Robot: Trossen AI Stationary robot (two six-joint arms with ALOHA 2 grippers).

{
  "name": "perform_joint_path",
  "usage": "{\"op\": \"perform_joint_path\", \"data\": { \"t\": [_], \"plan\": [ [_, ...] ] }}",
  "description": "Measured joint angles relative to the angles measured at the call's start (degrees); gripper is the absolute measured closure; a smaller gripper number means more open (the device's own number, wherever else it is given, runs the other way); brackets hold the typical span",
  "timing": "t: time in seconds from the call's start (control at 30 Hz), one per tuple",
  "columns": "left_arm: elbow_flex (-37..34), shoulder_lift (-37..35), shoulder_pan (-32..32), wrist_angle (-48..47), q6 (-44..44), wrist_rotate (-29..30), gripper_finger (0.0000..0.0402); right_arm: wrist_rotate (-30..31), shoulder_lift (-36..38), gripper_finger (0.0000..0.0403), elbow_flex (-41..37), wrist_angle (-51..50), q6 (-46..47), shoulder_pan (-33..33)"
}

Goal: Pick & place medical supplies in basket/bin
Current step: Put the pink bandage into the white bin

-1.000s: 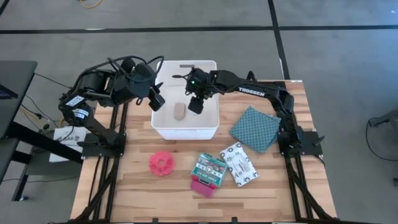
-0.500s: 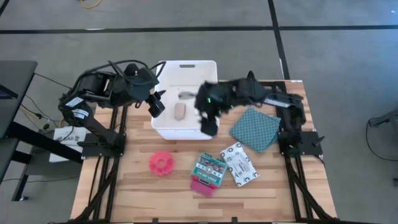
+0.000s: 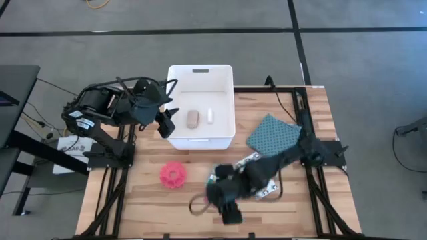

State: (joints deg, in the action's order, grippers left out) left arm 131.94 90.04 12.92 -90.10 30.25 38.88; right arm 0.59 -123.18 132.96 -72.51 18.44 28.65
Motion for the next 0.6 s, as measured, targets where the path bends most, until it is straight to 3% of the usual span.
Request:
{"op": "perform_joint_path", "data": {
  "t": [0.33,0.6],
  "plan": [
    [0.0,2.6,3.9,0.1,4.9,2.0,0.0226,-0.7,-13.5,0.0203,-0.1,0.9,16.1,1.6],
    [-0.1,6.9,6.8,0.2,4.5,1.8,0.0226,-0.4,-17.5,0.0203,0.1,1.3,16.0,0.8]
  ]
}}
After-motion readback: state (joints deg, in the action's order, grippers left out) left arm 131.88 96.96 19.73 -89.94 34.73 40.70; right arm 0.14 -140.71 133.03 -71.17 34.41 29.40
